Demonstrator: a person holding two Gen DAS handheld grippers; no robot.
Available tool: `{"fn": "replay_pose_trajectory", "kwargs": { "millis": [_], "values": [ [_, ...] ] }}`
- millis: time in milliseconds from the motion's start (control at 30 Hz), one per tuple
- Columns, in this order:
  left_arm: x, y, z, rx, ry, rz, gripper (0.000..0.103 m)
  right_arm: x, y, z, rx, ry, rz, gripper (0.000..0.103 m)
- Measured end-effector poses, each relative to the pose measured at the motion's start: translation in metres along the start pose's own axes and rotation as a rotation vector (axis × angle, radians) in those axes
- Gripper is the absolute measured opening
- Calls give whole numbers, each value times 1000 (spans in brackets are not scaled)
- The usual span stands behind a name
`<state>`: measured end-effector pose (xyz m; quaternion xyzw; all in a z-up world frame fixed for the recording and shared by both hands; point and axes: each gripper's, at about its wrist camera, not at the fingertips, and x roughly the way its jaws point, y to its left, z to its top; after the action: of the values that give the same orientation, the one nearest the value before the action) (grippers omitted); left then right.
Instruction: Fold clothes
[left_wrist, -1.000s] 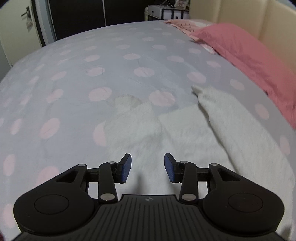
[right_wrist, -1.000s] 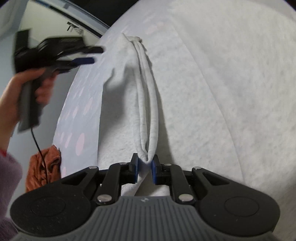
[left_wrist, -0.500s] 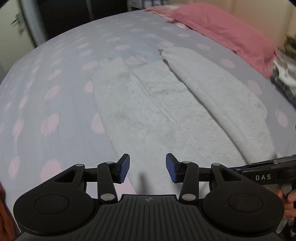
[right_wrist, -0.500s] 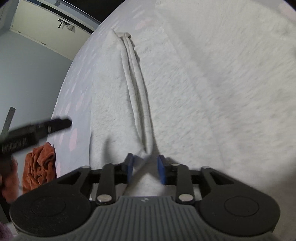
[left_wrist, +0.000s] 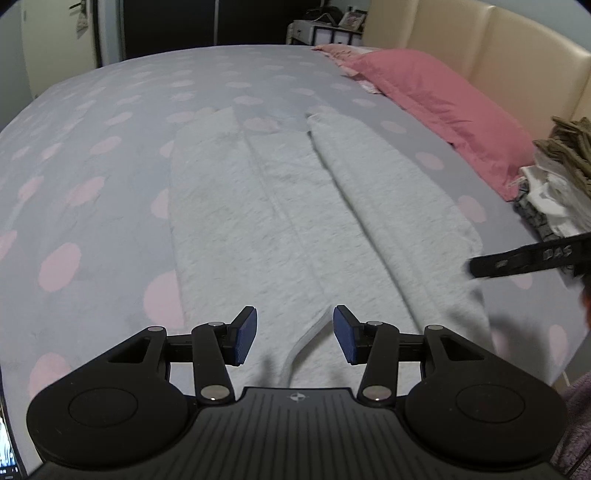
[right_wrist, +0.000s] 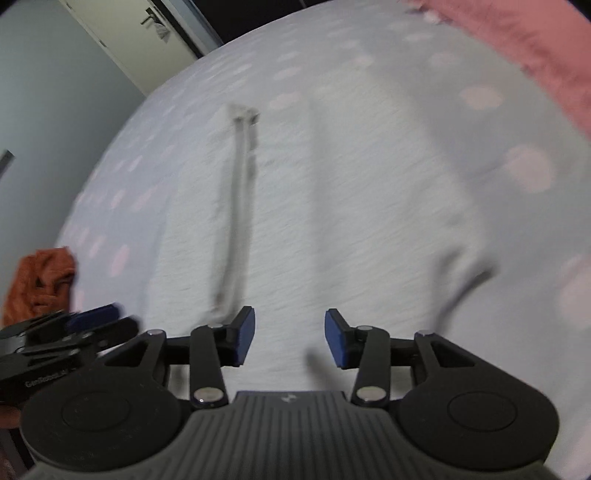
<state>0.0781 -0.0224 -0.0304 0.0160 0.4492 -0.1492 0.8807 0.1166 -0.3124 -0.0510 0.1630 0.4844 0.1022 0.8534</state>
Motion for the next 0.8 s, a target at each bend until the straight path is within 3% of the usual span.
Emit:
{"fn": "replay_pose_trajectory", "kwargs": {
  "millis": [100,267,567,700,800],
  "values": [
    [6,8,-1,-56,11,-7,44,-2,-32,10,22,4,-79,46],
    [18,12,-4,-104,24,-5,44,2,-86,10,121,14,-113,45],
    [48,11,2,-155,47,-16,44,9,-128,2,221,18,-28,46],
    [62,3,8,-156,48,-39,44,11,-138,7,281,-8,-5,58],
    [73,-4,12,-150,61,-48,44,15,-147,9,329,-22,12,58]
  ]
}}
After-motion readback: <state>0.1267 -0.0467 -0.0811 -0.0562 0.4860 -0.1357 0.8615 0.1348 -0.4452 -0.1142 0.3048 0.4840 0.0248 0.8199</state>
